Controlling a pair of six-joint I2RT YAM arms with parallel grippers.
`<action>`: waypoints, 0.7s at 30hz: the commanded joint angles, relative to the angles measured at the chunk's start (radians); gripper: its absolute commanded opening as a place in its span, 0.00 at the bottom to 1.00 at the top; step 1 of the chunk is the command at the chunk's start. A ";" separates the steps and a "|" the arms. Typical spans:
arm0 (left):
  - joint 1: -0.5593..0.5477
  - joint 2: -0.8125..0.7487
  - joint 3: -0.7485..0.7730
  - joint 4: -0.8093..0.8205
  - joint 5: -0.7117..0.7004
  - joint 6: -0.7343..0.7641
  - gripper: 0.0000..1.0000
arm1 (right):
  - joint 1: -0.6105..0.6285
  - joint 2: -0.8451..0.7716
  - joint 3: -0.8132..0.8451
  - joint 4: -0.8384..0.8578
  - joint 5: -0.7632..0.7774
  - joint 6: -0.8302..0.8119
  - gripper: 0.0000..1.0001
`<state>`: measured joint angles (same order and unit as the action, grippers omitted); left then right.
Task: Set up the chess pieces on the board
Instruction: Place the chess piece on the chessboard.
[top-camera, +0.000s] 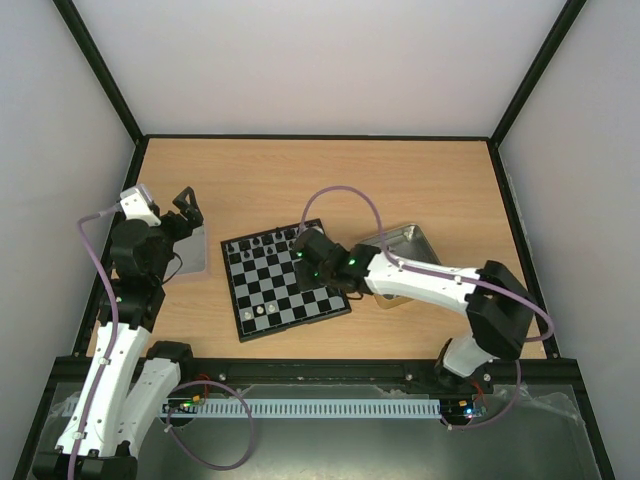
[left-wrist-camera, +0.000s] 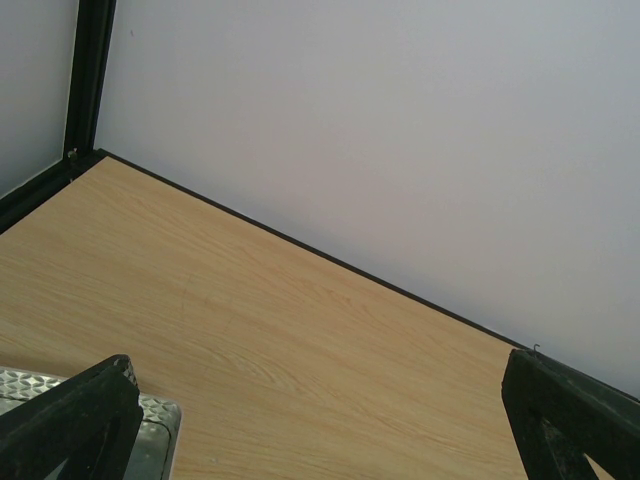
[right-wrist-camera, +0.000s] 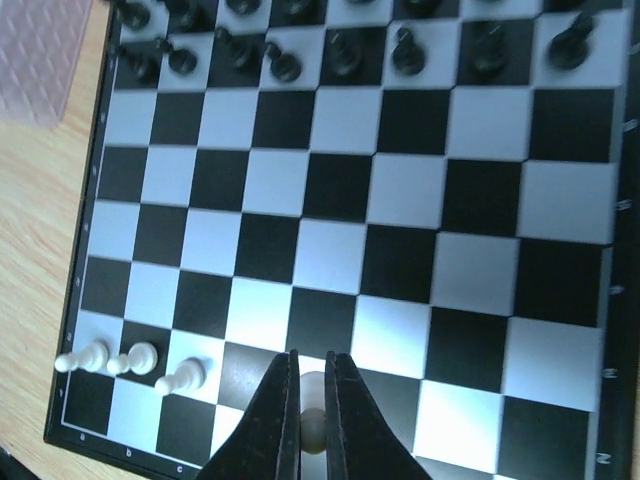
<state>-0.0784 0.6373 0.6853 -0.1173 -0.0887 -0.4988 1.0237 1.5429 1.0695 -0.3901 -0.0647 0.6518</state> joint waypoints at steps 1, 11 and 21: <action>0.003 -0.007 -0.008 0.030 -0.002 0.004 1.00 | 0.068 0.072 0.047 0.021 0.017 0.017 0.02; 0.003 -0.011 -0.008 0.026 -0.006 0.003 1.00 | 0.160 0.234 0.121 0.011 0.041 0.019 0.02; 0.003 -0.016 -0.009 0.022 -0.010 0.003 1.00 | 0.187 0.316 0.172 -0.053 0.120 0.052 0.03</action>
<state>-0.0784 0.6319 0.6853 -0.1177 -0.0895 -0.4988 1.1961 1.8423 1.2072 -0.4000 -0.0025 0.6827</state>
